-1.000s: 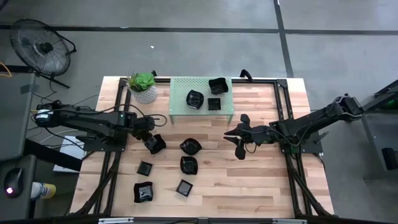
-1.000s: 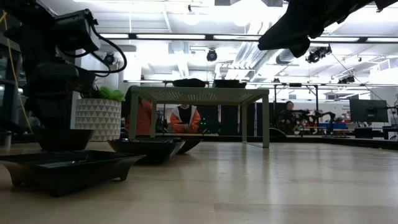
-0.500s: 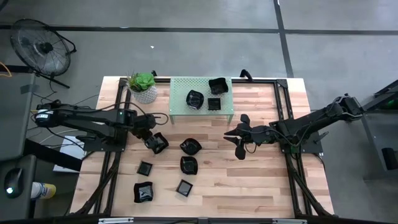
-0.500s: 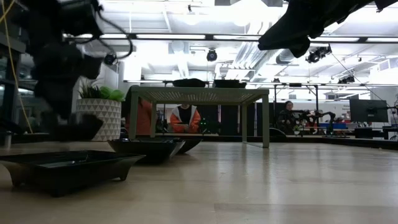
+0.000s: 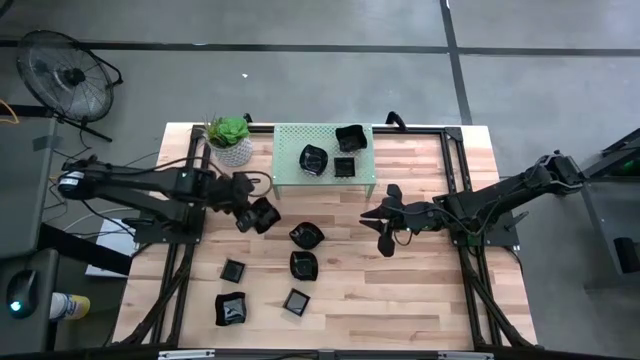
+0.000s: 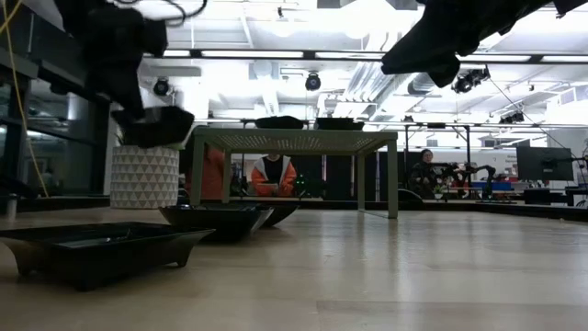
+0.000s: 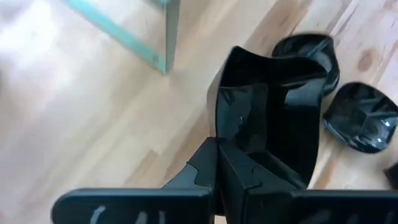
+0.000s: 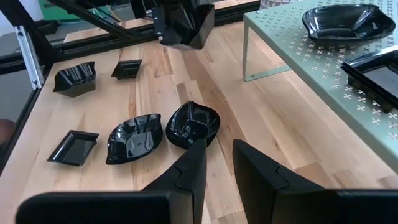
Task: Pick & Place Mini shaped plates
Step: Stack the distorted square plate on top of the distorted square plate on the shelf
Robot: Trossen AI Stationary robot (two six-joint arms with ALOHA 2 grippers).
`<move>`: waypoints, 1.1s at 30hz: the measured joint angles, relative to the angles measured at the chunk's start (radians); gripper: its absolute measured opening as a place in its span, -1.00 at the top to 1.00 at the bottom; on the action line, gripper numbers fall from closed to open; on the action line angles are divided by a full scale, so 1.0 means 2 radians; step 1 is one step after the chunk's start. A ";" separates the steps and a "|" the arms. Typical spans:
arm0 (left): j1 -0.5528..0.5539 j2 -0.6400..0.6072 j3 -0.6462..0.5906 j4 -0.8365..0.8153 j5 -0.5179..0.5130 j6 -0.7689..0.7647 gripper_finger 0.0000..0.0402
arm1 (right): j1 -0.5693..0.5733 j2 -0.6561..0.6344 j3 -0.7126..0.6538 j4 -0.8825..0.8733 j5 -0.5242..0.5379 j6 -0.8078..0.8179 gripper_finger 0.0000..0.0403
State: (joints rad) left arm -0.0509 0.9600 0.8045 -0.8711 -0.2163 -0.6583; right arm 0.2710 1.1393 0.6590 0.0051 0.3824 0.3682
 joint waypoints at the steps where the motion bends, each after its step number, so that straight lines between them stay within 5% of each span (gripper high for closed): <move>1: -0.012 0.000 0.004 0.002 -0.021 0.003 1.00 | 0.000 0.000 0.000 0.000 0.001 0.006 0.63; 11: -0.150 0.010 0.008 0.141 -0.297 0.036 1.00 | 0.026 0.033 0.000 0.082 0.111 0.010 0.63; 18: -0.200 0.050 0.008 0.266 -0.473 0.118 1.00 | 0.061 0.114 0.000 0.228 0.269 -0.042 0.63; 25: -0.204 0.125 0.008 0.392 -0.561 0.206 1.00 | 0.064 0.203 0.000 0.406 0.331 -0.110 0.63; 33: -0.188 0.208 0.009 0.510 -0.615 0.265 1.00 | 0.063 0.265 0.000 0.602 0.327 -0.205 0.63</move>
State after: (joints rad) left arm -0.4278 1.3759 0.8221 0.1485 -1.4473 -0.1274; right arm 0.3963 1.6697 0.6598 1.2088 1.0372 -0.0425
